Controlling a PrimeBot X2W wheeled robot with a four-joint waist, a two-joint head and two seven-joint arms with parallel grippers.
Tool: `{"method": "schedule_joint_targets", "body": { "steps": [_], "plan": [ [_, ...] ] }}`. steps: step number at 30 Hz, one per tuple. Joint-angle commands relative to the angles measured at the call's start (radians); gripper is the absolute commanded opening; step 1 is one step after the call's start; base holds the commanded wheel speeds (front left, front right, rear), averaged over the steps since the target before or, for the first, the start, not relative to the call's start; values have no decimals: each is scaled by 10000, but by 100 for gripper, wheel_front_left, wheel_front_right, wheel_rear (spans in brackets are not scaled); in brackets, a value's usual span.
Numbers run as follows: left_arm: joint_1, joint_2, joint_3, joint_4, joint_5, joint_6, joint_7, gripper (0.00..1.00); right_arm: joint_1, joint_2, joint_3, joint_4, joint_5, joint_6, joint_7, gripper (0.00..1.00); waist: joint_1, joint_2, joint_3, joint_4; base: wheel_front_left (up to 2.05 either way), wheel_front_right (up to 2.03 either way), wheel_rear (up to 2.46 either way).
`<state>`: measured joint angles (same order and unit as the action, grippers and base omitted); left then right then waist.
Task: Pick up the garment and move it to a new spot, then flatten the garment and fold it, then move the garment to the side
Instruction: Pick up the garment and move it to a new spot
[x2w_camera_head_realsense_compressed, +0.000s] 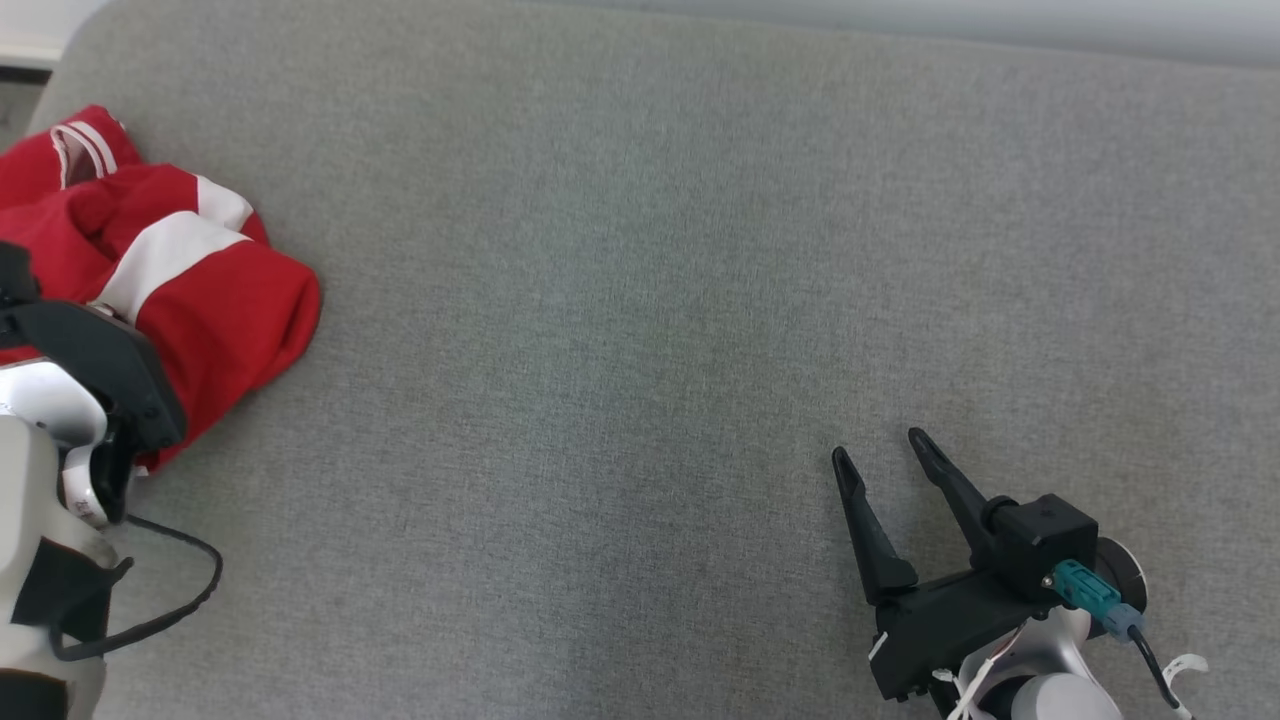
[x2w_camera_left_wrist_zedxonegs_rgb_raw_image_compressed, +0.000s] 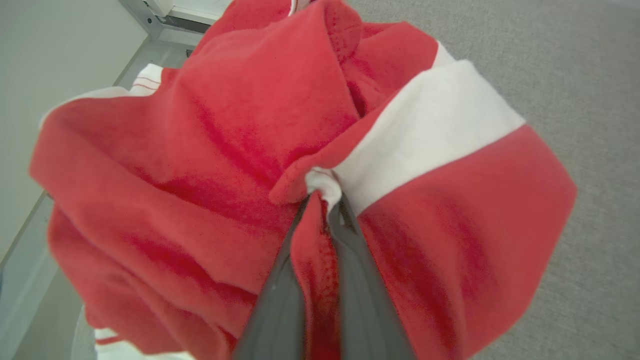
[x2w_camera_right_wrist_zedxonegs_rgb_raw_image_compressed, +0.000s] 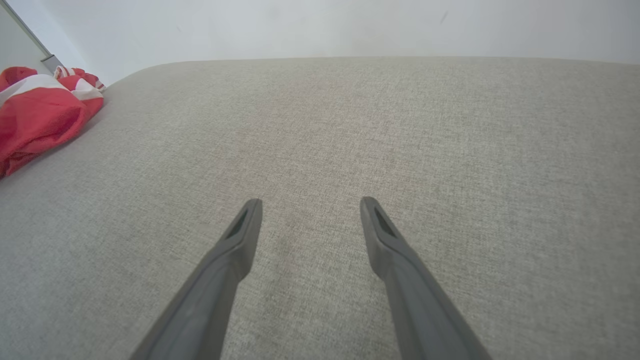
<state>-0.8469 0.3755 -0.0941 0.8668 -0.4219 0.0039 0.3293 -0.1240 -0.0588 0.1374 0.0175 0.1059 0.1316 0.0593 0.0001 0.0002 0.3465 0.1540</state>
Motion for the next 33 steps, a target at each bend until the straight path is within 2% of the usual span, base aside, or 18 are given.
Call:
{"method": "schedule_joint_targets", "body": {
  "steps": [1, 7, 10, 13, 17, 23, 27, 29, 30, 33],
  "plan": [
    [-76, 75, 27, 32, -31, -21, -86, 0, -97, 22, 47, 106, 82, -17, -106, 100, -1, -2, -449, 117, 0, 0, 0],
    [-341, 512, 134, -508, -198, -319, -70, 0, -128, 69, 69, 616, 366, -17, -492, 100, -1, -2, -1273, 215, 0, 0, 0],
    [-515, 608, 320, -1020, -481, -471, 41, 0, -117, 87, 41, 990, 625, -17, -800, 100, -1, -2, -1787, 272, 0, 0, 0],
    [-693, 961, 236, -1710, -348, -476, 346, 0, -10, 90, -2, 1359, 1010, -17, -1114, 100, -1, -2, -2299, 294, 0, 0, 0],
    [-814, 1022, 99, -2648, -407, -627, 706, 0, 121, 88, -104, 1932, 1389, -17, -1531, 100, -1, -2, -3027, 254, 0, 0, 0],
    [-765, 719, -192, -3842, -632, -833, 1024, 0, 168, 92, -158, 2442, 1644, -17, -1854, 100, -1, -2, -3702, -120, 0, 0, 0],
    [-312, 119, -443, -4854, -1076, -921, 1103, 0, 39, 85, -161, 2604, 1586, -17, -1879, 100, -1, -2, -3973, -995, 0, 0, 0],
    [-118, -108, -552, -5259, -1137, -967, 1013, 0, 36, 79, -250, 2590, 1473, -17, -1860, 100, -1, -2, -4026, -1445, 0, 0, 0],
    [-118, -108, -552, -5259, -1137, -967, 1013, 0, 36, 79, -250, 2590, 1473, -17, -1860, 100, -1, -2, -4026, -1445, 0, 0, 0],
    [329, -459, -758, -5737, -1263, -978, 835, 0, 54, 76, -381, 2486, 1286, -18, -1756, 100, -1, -2, -4022, -2225, 0, 0, 0]
  ]
}}
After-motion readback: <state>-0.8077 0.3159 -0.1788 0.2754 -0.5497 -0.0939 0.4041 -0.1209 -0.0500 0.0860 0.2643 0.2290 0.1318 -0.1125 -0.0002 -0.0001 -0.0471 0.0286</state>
